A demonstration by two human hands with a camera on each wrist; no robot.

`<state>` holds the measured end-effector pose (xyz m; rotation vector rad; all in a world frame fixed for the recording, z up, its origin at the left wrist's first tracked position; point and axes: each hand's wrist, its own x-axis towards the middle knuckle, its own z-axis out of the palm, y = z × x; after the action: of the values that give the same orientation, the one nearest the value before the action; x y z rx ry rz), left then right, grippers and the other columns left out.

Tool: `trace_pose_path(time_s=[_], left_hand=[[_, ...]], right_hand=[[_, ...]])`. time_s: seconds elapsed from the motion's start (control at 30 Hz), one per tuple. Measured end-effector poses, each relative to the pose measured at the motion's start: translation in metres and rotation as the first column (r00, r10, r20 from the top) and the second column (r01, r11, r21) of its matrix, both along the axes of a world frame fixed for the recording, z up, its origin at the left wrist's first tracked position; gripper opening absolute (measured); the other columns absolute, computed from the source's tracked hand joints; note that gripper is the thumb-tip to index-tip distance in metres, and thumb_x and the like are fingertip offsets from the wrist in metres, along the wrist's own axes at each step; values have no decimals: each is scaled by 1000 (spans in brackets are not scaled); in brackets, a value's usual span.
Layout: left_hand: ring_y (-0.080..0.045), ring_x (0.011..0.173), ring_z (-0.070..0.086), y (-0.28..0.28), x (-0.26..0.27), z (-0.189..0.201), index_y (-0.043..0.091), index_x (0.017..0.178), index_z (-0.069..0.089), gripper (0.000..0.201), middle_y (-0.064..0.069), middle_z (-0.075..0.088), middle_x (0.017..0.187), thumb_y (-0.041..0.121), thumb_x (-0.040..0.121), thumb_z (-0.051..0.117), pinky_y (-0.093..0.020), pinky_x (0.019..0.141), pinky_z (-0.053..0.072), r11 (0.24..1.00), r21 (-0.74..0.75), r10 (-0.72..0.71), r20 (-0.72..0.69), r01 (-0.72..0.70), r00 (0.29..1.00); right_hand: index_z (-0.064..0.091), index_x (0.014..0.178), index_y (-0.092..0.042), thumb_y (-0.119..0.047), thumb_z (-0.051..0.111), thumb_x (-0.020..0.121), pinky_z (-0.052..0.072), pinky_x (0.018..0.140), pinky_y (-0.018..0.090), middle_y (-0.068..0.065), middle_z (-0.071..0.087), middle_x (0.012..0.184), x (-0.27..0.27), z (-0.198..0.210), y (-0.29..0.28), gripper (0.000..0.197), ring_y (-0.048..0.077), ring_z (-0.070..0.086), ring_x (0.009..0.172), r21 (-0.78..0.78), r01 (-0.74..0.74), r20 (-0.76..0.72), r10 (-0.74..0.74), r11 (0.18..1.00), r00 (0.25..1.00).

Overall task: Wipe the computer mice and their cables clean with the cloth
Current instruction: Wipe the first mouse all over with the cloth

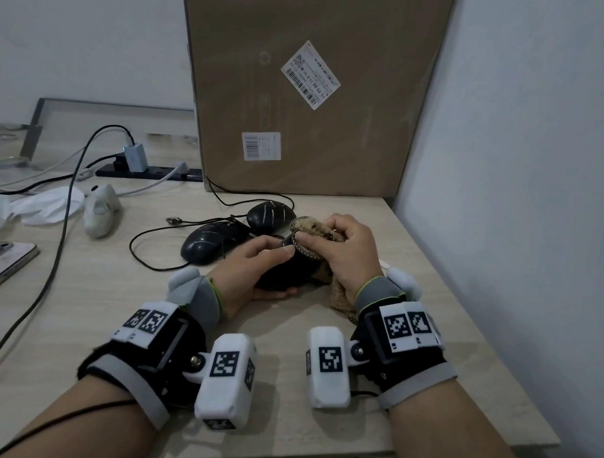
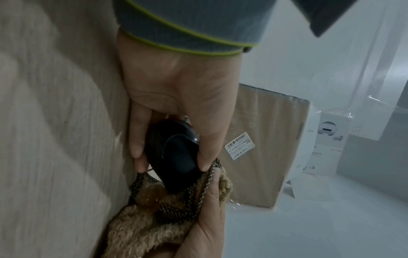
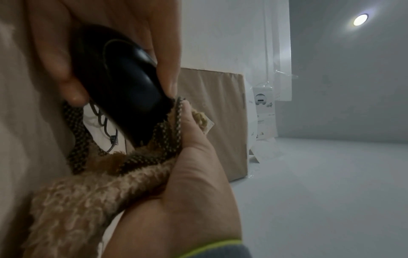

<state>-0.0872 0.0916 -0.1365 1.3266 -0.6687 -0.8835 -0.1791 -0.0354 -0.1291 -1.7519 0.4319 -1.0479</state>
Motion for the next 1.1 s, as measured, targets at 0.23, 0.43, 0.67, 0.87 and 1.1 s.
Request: trace_pose_path(time_s=[0.23,0.43,0.67,0.87,1.1], left_hand=[[-31,71,68,-1,-3,0,11,107,58,21,-12,67,96,22,89,61,-28,60,57,998,30,-56,57,54,997],[-29,81,70,-1,2,3,11,117,56,31,-17,67,107,29,92,57,-36,73,58,1000,0,5,-48,-5,999],[-28,80,69,-3,2,1,12,115,56,29,-17,67,106,30,92,56,-39,79,56,1000,1,27,-42,-27,999],[-32,75,68,-1,1,1,14,100,56,14,-13,68,92,26,92,56,-37,73,57,999,-3,-39,-19,38,999],[-29,78,70,-2,0,3,12,111,56,24,-16,66,102,28,93,55,-37,75,57,1000,-11,-10,-64,10,998]], right_hand=[[60,64,-6,-32,80,68,50,65,41,1,55,59,1,-5,-16,33,15,49,62,103,205,-16,-205,973,979],[58,65,-11,-33,75,74,46,64,35,-2,56,61,-2,-9,-22,30,15,49,61,180,313,-65,-306,933,950],[68,75,-15,-26,80,69,55,76,39,11,70,83,0,-2,-7,17,25,66,80,96,87,15,-89,992,996],[65,75,-15,-29,80,69,56,80,44,5,69,77,0,-6,-14,21,23,65,77,153,134,-53,-127,979,991],[62,77,-14,-37,74,75,55,78,44,1,66,76,-1,-9,-21,25,18,60,72,234,292,-82,-281,927,956]])
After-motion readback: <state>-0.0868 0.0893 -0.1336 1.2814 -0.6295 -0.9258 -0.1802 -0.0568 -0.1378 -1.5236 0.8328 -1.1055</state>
